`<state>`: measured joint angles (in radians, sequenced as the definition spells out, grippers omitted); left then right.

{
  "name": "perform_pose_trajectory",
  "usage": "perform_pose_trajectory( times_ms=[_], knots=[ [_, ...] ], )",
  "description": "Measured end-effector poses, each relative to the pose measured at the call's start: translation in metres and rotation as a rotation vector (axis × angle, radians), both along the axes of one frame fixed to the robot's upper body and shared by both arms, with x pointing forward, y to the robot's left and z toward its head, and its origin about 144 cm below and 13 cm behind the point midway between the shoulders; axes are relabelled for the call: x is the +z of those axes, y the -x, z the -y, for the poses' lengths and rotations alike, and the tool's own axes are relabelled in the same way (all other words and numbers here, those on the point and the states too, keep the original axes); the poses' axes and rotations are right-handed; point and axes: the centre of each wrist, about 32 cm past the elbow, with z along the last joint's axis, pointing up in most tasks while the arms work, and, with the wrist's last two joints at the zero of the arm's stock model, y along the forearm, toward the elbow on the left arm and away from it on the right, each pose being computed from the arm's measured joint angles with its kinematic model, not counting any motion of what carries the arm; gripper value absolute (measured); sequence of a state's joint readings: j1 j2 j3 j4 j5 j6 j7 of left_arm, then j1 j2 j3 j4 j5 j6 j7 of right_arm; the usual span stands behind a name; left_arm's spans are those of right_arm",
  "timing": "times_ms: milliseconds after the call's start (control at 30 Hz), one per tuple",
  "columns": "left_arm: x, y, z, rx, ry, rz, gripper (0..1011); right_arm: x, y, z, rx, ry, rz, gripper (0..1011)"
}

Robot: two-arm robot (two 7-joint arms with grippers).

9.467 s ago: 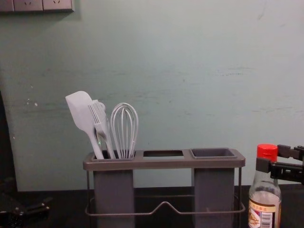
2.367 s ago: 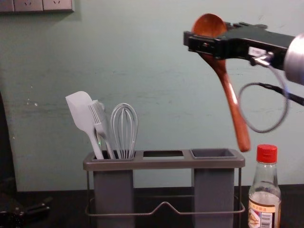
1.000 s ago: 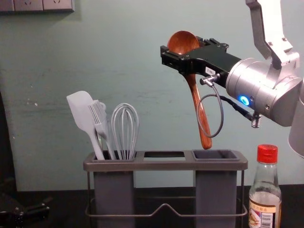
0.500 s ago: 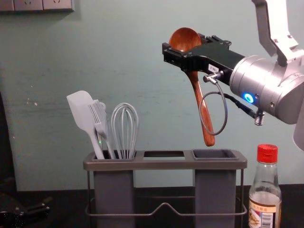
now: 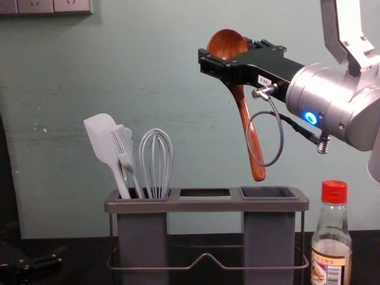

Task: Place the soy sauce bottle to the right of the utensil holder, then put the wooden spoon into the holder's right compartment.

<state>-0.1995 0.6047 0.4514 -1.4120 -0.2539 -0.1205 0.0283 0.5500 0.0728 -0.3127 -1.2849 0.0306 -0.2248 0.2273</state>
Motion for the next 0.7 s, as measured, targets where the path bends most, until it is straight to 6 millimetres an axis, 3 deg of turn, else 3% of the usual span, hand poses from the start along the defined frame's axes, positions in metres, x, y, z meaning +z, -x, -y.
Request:
perform_pose_trajectory(
  times_ms=[700],
  knots=[
    [0.0,0.0,0.0,0.0,0.0,0.0,1005,-0.017,0.01,0.006,-0.001,0.012,-0.054,837]
  ],
)
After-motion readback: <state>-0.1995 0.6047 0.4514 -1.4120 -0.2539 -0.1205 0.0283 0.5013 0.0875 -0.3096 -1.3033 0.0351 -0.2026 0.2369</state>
